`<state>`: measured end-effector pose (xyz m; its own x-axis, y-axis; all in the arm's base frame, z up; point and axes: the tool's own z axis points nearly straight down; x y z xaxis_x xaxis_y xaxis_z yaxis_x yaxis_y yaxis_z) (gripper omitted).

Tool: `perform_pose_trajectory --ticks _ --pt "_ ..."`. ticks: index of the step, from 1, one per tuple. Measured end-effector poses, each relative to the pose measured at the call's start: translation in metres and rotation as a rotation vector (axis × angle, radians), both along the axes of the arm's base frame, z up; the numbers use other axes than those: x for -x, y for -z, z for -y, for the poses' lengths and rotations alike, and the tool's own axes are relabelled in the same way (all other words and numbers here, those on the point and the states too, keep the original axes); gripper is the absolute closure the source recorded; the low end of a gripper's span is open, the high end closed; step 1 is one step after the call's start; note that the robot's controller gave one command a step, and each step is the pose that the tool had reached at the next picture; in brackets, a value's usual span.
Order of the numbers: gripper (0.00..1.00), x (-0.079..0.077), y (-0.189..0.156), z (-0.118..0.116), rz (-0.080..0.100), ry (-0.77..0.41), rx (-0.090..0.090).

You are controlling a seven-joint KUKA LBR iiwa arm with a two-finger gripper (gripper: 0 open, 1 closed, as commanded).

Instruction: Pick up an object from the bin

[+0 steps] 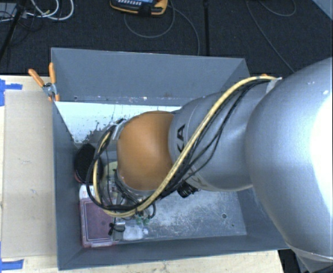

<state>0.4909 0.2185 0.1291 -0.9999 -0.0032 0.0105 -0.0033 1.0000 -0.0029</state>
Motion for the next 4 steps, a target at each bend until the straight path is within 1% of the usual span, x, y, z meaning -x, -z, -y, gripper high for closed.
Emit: perform_pose_trajectory --ticks 1,2,3,4 --pt "0.00 -0.002 -0.004 0.001 0.007 0.004 -0.002" --pt "0.00 -0.003 -0.004 0.002 0.007 -0.002 -0.003" --pt "0.00 -0.004 0.003 0.028 0.005 -0.147 0.001" --pt "0.00 0.003 0.033 0.061 0.006 -0.214 -0.006"
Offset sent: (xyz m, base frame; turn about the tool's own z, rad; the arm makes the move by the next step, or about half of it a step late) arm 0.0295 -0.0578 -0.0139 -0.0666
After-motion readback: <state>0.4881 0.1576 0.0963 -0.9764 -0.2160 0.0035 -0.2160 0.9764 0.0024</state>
